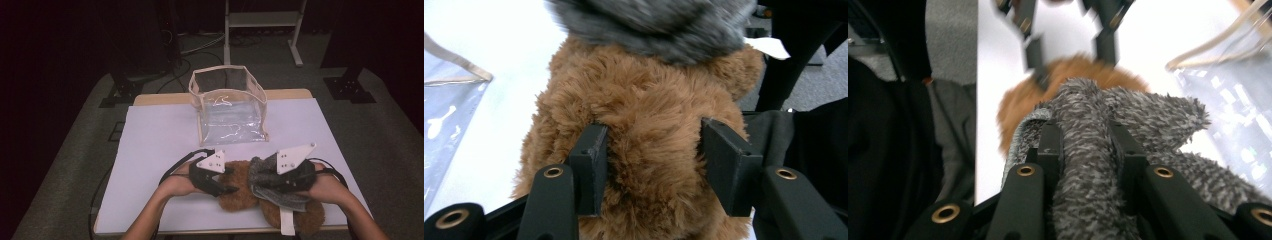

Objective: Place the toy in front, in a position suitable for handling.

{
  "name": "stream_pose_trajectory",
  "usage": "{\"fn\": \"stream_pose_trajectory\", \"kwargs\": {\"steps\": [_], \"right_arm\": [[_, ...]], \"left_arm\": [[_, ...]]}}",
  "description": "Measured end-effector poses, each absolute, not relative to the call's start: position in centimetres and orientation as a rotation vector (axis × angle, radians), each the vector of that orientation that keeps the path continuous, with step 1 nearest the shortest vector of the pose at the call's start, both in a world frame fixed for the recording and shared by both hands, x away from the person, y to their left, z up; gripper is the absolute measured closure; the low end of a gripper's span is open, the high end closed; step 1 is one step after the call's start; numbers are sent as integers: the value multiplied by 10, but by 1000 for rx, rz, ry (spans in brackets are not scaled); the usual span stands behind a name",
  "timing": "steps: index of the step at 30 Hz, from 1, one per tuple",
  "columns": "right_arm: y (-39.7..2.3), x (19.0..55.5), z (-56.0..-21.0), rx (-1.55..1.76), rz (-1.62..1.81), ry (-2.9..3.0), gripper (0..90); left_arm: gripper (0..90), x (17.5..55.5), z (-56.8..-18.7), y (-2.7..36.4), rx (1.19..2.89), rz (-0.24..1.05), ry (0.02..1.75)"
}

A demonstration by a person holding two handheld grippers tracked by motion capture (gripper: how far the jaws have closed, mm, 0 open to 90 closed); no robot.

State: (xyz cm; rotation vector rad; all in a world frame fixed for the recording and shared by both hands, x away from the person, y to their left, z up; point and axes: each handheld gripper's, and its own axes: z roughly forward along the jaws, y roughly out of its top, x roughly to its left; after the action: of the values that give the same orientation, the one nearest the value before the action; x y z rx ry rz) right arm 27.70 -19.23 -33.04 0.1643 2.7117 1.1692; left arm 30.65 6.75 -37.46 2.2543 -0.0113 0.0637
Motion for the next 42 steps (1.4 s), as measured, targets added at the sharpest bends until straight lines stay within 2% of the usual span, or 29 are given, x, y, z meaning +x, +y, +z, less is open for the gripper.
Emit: {"fn": "stream_pose_trajectory", "kwargs": {"steps": [8,17,22,29,31,37,42], "right_arm": [[-171,286,-333,123,1100,2752,712],[-235,278,-322,297,1075,2675,711],[-251,282,-335,374,1164,2668,711],[-258,284,-350,441,1278,2661,714],[-258,283,-351,434,1286,2662,714],[-254,278,-354,412,1297,2665,714],[-254,277,-357,412,1324,2665,714]], "left_arm": [[467,297,-378,71,2286,57,-39],[459,297,-377,70,2284,68,-41],[435,300,-372,67,2270,84,-42],[372,308,-363,63,2245,93,-1],[329,310,-363,58,2240,103,22],[265,314,-371,48,2241,44,35],[162,319,-379,44,2259,24,81]]}}
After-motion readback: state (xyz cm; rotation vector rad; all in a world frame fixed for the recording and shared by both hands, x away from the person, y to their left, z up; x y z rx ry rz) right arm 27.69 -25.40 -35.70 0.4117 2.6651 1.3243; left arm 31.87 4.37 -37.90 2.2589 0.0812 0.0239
